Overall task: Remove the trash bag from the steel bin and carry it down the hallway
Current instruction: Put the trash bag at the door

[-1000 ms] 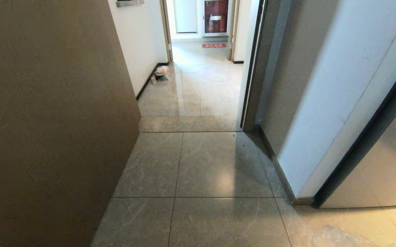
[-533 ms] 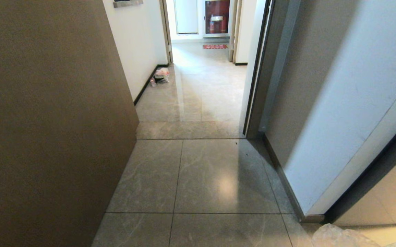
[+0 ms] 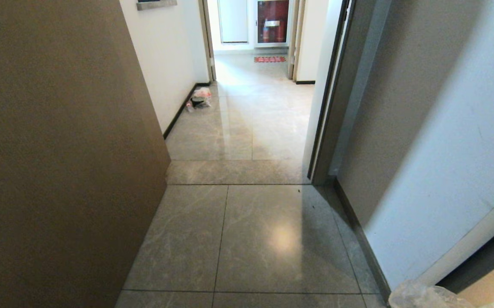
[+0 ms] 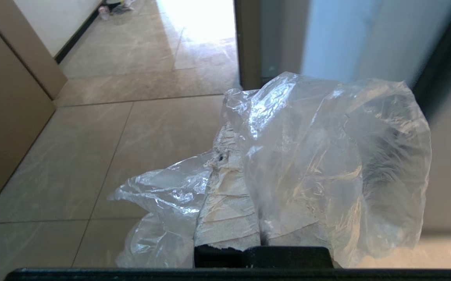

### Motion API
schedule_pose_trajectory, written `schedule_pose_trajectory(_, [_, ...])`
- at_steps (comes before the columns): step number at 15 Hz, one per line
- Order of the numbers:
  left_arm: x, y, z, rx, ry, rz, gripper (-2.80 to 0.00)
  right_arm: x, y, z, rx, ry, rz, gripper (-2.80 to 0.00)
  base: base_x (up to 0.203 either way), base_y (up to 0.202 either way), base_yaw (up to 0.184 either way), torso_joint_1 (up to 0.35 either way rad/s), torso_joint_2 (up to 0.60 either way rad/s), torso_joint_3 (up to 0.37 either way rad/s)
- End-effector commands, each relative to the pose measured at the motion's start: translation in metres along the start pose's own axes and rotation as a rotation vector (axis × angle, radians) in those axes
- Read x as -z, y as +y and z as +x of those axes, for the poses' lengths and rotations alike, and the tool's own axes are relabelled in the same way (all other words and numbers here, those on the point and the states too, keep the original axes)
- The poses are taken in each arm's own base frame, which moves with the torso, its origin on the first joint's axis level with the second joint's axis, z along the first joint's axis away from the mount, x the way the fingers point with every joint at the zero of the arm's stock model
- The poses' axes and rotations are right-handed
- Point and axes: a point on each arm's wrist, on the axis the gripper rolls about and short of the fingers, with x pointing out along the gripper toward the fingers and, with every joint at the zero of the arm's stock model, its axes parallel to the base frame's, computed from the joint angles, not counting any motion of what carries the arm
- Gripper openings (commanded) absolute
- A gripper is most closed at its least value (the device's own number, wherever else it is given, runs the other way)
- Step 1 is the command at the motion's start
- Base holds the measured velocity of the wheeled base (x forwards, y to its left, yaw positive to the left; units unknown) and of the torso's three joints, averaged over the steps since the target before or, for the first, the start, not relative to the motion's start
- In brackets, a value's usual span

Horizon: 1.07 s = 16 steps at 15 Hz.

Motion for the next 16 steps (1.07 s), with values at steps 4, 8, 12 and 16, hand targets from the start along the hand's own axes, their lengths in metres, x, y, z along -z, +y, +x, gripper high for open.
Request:
schedule_pose_trajectory(4, [0.0,0.0,0.0,-0.001,0.0,0.0,-2.8,0.0004,0.0,0.0002,0.0,0.003,0.0,-2.8,0.191,0.0,0.0,0.004,0.0,0.002])
schedule_pose_trajectory(8, [0.0,0.0,0.0,-0.001,0.0,0.0,-2.8,0.0004,0.0,0.0002,0.0,0.002,0.0,-2.8,0.191,0.0,0.002,0.004,0.0,-0.001])
schedule_pose_trajectory(12, [0.0,0.0,0.0,-0.001,0.0,0.0,-2.8,0.0004,0.0,0.0002,0.0,0.003,0.0,-2.8,0.193,0.0,0.002,0.001,0.0,0.002])
schedule_pose_trajectory(16, [0.0,0.0,0.0,-0.001,0.0,0.0,-2.8,0.0003,0.0,0.0001,0.0,0.0,0.0,-2.8,0.193,0.0,0.003,0.0,0.0,0.001])
